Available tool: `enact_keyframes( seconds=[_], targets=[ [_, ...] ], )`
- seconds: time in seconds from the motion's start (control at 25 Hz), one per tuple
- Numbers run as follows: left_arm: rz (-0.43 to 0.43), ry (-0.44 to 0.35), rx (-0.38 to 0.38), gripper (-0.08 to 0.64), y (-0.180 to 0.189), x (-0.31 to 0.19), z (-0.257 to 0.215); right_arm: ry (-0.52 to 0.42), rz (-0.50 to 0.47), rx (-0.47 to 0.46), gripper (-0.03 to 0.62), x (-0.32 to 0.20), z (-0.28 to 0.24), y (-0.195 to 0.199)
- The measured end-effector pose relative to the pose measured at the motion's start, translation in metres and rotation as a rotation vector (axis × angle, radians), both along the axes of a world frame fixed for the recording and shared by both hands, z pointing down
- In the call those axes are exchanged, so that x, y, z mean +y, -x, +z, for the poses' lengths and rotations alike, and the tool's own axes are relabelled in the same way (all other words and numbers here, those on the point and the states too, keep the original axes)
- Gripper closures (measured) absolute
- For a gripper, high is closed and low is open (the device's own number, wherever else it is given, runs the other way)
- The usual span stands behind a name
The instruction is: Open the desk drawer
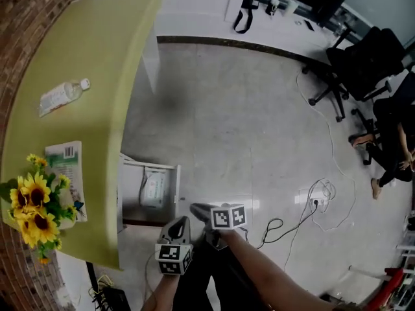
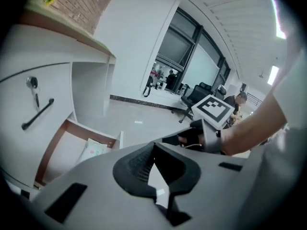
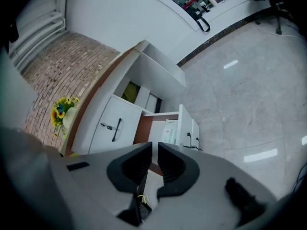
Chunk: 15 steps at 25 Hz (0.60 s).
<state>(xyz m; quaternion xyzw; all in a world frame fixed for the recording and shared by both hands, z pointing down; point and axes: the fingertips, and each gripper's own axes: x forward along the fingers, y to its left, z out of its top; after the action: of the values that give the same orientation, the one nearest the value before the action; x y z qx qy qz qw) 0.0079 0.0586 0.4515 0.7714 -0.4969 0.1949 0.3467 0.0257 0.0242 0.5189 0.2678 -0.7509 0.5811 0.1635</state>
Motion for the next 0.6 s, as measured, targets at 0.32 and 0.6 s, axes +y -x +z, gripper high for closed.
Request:
enact_keyframes(
  seconds=[0.32,0.6],
  targets=[
    [0.032,-0.038,-0.017,0.551,0.003,0.014,-0.078,-0.111,0.106,-0.049,0.578,0.005,-0.107,-0.004],
    [-0.008,-0.059,-0.001,0.551,0.004,0.028,-0.131,-0.215,0.036,-0.036,0.58,0.037,-0.17,0.002]
  ],
)
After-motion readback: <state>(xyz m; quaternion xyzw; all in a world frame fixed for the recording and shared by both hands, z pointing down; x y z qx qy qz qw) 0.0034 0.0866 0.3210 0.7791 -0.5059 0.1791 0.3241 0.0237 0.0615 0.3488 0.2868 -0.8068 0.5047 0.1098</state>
